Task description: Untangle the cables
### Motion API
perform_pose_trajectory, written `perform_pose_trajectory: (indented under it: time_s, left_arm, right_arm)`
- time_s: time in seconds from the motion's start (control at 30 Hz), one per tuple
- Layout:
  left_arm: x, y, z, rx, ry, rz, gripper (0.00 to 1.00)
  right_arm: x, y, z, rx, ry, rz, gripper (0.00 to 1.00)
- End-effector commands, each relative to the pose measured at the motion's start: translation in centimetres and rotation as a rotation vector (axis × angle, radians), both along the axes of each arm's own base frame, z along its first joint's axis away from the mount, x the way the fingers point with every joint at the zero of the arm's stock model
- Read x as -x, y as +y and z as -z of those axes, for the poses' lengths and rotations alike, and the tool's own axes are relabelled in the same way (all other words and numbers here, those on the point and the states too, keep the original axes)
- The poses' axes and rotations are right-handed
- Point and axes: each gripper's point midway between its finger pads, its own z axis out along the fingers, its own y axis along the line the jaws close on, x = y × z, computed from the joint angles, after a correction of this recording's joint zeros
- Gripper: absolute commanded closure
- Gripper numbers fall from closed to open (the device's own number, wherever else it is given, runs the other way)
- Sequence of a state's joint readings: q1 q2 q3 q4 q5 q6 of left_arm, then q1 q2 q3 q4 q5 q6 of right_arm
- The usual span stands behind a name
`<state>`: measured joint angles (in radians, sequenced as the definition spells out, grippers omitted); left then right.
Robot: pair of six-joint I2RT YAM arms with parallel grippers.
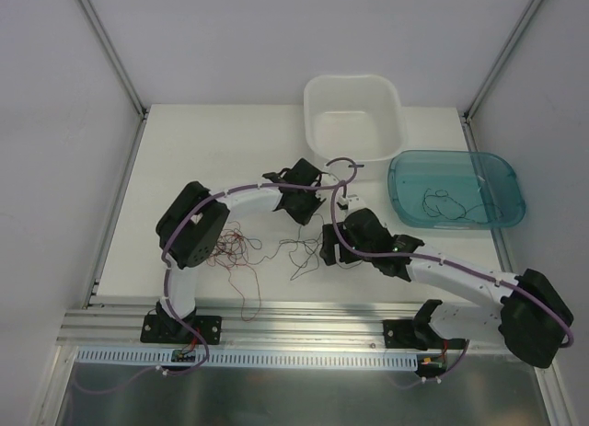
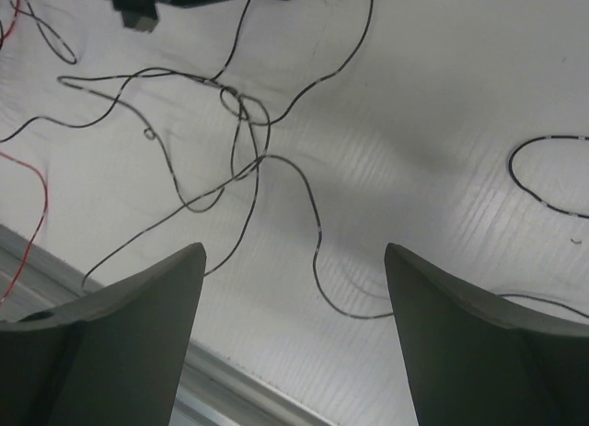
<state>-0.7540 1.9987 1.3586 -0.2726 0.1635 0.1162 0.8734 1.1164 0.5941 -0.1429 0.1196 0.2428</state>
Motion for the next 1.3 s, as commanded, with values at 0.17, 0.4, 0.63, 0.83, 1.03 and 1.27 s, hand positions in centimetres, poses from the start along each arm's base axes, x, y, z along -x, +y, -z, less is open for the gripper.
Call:
perform_pose_trajectory:
  time_s: [0.17,0.4,0.63,0.83,1.03,1.27]
  left_arm:
    - [0.2,1.6,-5.0,0.027,-0.114,-0.058,1.0]
    - [-2.2,5.5,-7.5,0.001,-0.2,-0.246,1.0]
    - [-6.0,18.5,-10.1,-0.098,-0.226,-0.745,1.0]
    - [-5.9,28.8,-11.4,-0.07,-0.127,-1.115,1.0]
    - [-4.1,33.3,-10.6,-0.043,-0.061,-1.254,1.0]
    - [-2.7,36.8,-7.0,-0.101,0.037,-1.384,1.0]
  right_arm:
    - [-2.5,2.8,1.2,-0.041,0.044,-0.038,0.23]
    - [-1.5,3.2,1.7,-0.058,0.099,-0.059,0.83]
    - [-1.5,-1.3,-2.4,0.038,0.008,-0.002,0.99]
    - [-1.9,-5.1,-10.7,0.011,-0.166,0.058,0.99]
    - [-1.5,-9.2,-18.3,-0.009,-0.342,0.131,0.99]
    - [0.1,-12.0,-24.6,-0.082,-0.501,0.175,0.99]
